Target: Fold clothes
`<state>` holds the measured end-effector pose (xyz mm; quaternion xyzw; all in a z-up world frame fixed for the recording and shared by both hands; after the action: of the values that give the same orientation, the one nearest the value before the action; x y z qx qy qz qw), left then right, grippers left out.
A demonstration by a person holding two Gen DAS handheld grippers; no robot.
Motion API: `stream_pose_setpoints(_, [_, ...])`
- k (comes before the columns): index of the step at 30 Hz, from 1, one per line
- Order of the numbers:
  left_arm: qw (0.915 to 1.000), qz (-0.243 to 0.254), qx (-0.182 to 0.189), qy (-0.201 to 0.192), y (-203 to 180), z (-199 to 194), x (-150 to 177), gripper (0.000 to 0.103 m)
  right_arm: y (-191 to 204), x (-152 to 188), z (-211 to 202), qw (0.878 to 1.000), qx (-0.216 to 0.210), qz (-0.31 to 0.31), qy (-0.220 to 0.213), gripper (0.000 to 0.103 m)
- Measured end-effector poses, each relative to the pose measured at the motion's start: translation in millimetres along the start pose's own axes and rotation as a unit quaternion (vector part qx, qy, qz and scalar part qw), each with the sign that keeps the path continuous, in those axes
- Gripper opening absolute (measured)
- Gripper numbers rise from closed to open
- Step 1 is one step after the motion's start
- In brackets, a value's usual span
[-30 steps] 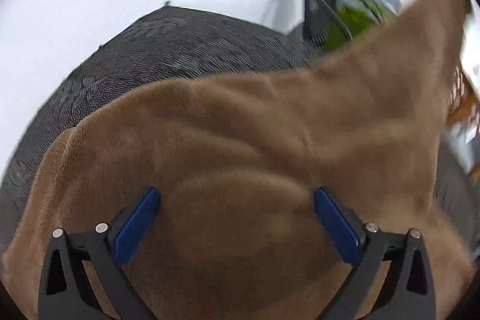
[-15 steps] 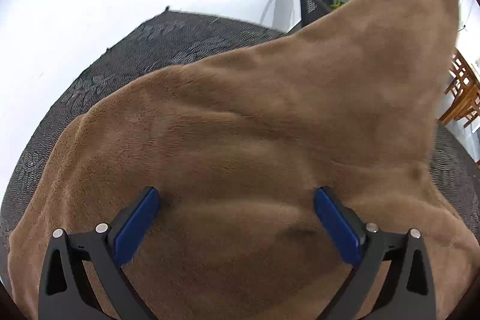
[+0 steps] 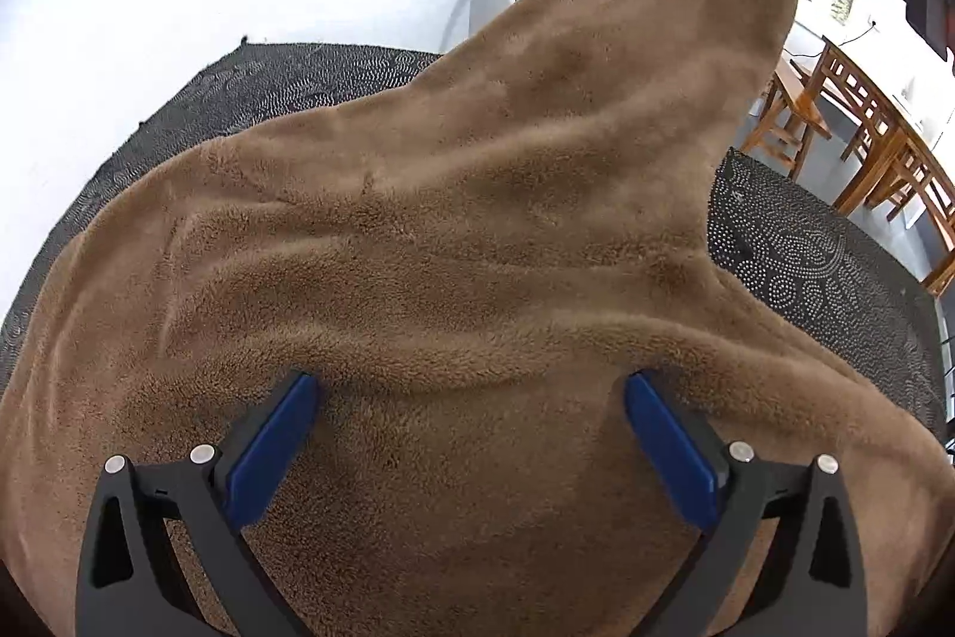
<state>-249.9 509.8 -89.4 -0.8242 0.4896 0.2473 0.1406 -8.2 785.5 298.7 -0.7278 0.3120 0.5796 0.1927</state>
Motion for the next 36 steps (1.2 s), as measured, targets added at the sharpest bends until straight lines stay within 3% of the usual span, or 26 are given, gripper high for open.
stream_pose_setpoints(4, [1.0,-0.002,0.001,0.001,-2,-2,2,0.103,0,-3,-3,1.0,-0.007,0.009,0.0,0.012])
stream_pose_setpoints(11, [0.9996,-0.023,0.013,0.009,1,-7,4,0.103,34,-16,-22,0.999,-0.041,-0.014,-0.018,0.012])
stream_pose_setpoints(17, [0.9935,-0.09,0.07,-0.004,3,-28,-4,0.103,90,-12,-42,0.993,-0.101,-0.054,-0.019,0.012])
stream_pose_setpoints(24, [0.9793,-0.16,0.119,-0.034,9,-70,-6,0.103,185,25,-70,0.973,-0.198,-0.116,-0.005,0.012])
stream_pose_setpoints(28, [0.9714,-0.196,0.128,-0.041,28,-84,4,0.103,242,54,-88,0.955,-0.253,-0.156,0.002,0.012])
stream_pose_setpoints(31, [0.9619,-0.239,0.127,-0.036,42,-92,25,0.103,275,77,-95,0.938,-0.306,-0.163,0.032,0.012])
stream_pose_setpoints(34, [0.9602,-0.253,0.115,-0.029,51,-93,43,0.103,282,97,-91,0.928,-0.334,-0.15,0.064,0.012])
stream_pose_setpoints(36, [0.9594,-0.259,0.11,-0.024,57,-87,53,0.103,257,107,-73,0.938,-0.312,-0.123,0.089,0.018])
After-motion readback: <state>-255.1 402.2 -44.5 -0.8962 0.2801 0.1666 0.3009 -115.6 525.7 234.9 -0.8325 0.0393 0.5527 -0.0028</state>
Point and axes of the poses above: each gripper's, at about its wrist camera, not at the fingertips, and z roughly the way its jaws point, y to its left, x to its underside, the point moved 10 cm from there along z, roughly the way its jaws point, and after that the axes turned 2 degrees about -x, right-handed, at the moved point
